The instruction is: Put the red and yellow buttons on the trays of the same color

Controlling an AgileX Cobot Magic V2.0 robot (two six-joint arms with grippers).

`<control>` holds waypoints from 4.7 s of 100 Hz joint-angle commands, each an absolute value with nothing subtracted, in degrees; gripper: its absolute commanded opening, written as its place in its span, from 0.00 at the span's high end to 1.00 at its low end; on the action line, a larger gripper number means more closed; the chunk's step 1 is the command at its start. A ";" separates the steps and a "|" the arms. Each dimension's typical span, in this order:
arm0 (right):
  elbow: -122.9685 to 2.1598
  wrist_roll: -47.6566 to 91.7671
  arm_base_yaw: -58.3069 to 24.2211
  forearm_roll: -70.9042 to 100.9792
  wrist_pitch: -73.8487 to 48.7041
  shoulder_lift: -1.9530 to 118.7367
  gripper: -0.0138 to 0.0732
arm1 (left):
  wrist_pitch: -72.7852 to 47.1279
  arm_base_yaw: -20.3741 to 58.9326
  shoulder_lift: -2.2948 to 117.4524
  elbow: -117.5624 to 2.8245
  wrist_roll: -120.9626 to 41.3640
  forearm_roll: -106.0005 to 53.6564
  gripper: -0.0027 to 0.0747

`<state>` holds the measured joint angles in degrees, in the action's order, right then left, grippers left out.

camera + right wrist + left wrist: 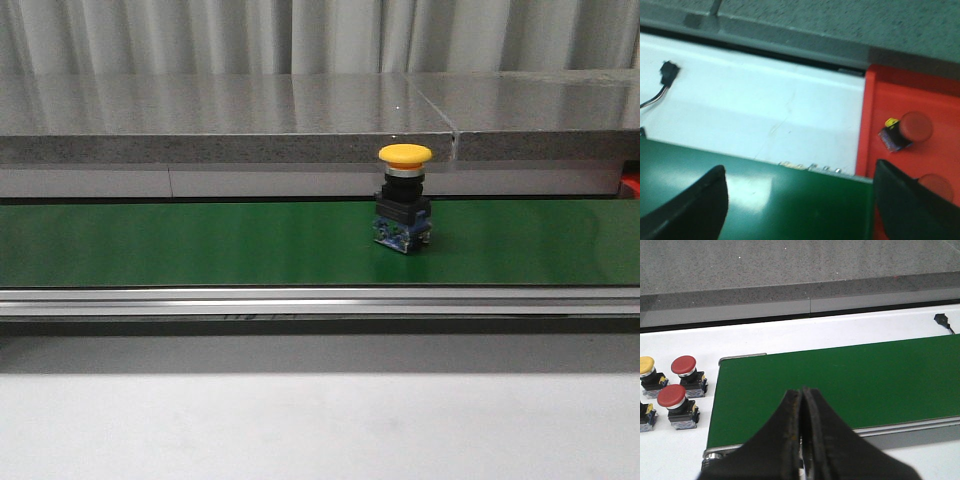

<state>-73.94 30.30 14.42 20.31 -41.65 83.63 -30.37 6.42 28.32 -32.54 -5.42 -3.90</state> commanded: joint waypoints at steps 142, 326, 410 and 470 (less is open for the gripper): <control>-63.55 32.03 -8.38 21.02 -34.22 87.31 0.16 | -26.11 6.82 28.51 -34.02 -4.96 -4.55 0.99; -66.00 17.29 44.30 20.86 -28.86 85.35 0.74 | -26.11 6.82 28.51 -34.02 -4.96 -4.55 0.99; -65.59 17.34 44.56 20.78 -27.20 99.38 0.74 | -26.11 6.82 28.51 -34.02 -4.96 -4.55 0.99; -63.50 17.34 44.56 21.46 -28.85 99.58 0.31 | -26.11 6.82 28.51 -34.02 -4.96 -4.55 0.99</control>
